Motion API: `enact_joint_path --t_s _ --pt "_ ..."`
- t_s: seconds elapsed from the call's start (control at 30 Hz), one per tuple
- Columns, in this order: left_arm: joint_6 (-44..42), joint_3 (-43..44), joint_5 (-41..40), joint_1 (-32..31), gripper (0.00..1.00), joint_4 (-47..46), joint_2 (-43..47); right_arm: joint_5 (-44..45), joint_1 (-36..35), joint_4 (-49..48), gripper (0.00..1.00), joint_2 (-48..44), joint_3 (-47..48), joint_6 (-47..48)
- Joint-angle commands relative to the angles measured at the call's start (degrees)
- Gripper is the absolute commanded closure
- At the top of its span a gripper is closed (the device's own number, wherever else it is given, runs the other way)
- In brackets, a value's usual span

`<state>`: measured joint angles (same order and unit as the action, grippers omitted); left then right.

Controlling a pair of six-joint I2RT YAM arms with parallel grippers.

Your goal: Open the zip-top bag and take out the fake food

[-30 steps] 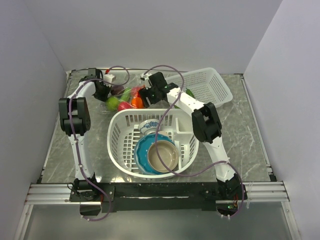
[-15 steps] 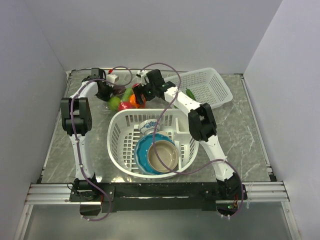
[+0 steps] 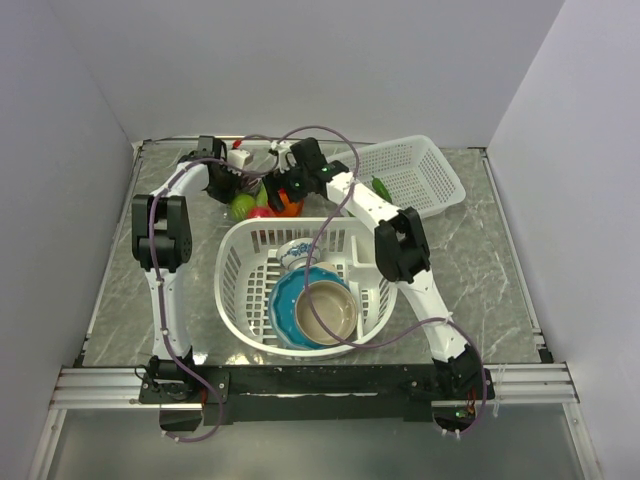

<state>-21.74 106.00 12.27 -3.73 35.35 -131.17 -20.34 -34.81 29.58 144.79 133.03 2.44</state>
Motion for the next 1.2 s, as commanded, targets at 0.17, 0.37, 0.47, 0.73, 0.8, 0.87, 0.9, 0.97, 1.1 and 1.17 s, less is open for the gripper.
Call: enact_joint_path --t_s 0.17,0.37,0.47,0.73,0.8,0.87,0.9,0.97,1.1,1.17 --pt "0.91 0.70 4.16 1.79 0.99 4.20 -0.14 4.78 -1.32 8.47 0.05 0.76 -0.58 0.82" --pt "0.99 0.18 3.64 1.97 0.99 4.02 2.41 4.34 -1.32 8.92 0.50 0.50 0.65 -0.06" --pt "0.99 0.79 3.20 2.49 0.99 4.90 2.33 5.65 -1.05 6.11 0.80 -5.19 -3.80 0.02" --pt "1.26 1.14 -0.23 7.15 0.99 4.81 0.75 11.11 3.25 -3.82 0.93 -22.43 -16.99 -1.72" --pt "1.17 1.49 -1.54 7.68 0.99 4.90 0.66 12.51 5.27 -6.98 0.97 -26.74 -19.47 -3.31" --pt "0.91 0.27 -2.25 7.86 0.99 4.20 1.18 14.96 6.68 -9.96 1.00 -30.16 -22.72 -5.51" --pt "0.73 -0.26 -2.78 7.86 0.99 3.76 2.05 17.15 7.81 -11.11 1.00 -31.31 -24.21 -6.30" --pt "0.73 -1.40 -2.78 7.86 0.99 2.97 2.59 20.24 9.22 -14.79 1.00 -34.29 -28.78 -8.76" --pt "0.82 -1.93 -2.78 7.77 0.99 3.14 2.94 36.65 13.70 -15.27 1.00 -36.07 -34.42 -16.84" --pt "0.91 -2.37 -2.34 7.68 0.99 2.97 3.12 38.08 15.38 -9.50 0.91 -32.84 -31.10 -18.26"
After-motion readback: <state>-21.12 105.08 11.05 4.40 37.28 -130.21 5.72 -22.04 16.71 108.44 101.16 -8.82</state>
